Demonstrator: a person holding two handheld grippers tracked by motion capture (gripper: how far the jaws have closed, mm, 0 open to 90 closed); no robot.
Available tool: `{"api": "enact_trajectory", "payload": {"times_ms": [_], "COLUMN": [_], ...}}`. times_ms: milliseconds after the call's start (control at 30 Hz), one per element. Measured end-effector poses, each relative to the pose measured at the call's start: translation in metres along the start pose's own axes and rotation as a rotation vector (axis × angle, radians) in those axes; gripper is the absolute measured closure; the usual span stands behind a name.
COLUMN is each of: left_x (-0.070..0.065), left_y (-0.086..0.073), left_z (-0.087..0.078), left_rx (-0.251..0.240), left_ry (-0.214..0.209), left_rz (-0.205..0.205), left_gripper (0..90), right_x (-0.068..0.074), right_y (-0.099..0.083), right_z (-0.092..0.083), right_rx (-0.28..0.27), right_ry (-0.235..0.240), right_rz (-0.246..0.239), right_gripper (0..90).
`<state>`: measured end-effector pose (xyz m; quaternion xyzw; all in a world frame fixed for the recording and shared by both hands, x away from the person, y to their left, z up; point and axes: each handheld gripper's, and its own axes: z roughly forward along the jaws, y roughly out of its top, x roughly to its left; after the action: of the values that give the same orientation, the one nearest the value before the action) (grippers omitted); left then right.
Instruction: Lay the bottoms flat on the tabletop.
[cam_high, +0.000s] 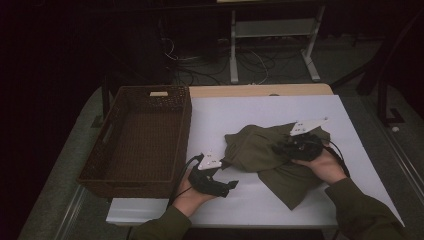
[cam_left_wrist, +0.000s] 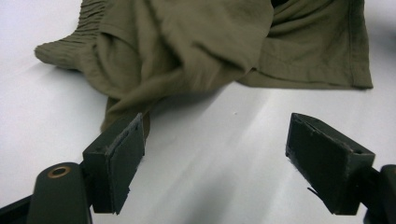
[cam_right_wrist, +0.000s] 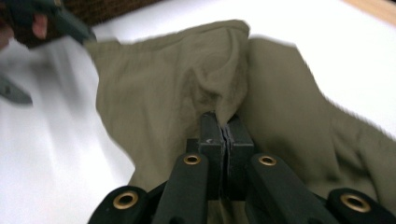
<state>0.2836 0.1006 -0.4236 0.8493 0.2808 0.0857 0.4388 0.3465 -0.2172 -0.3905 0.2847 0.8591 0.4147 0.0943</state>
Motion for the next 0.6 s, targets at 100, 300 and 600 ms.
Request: {"api": "enact_trajectory", "payload": {"times_ms": [100,300,600], "left_x": [0.0,0.002,0.004], "left_y": [0.0,0.0,-0.001], "left_z": [-0.001,-0.003,-0.002], "left_rx": [-0.006,-0.014,-0.01], "left_ry": [0.003,0.005,0.002], "left_rz": [0.001,-0.004,-0.008], "left_gripper": [19.4,19.4,19.4], "right_x": [0.003,0.018,0.015], "right_y": [0.014,0.037,0.031], "right_z": [0.009,0.022,0.025], "right_rx": [-0.033,-0.078,-0.078], "right_ry": [0.019,0.064,0.09], "right_rz": [-0.01,-0.055,-0.007], "right_gripper": [87.4,87.5,70.9]}}
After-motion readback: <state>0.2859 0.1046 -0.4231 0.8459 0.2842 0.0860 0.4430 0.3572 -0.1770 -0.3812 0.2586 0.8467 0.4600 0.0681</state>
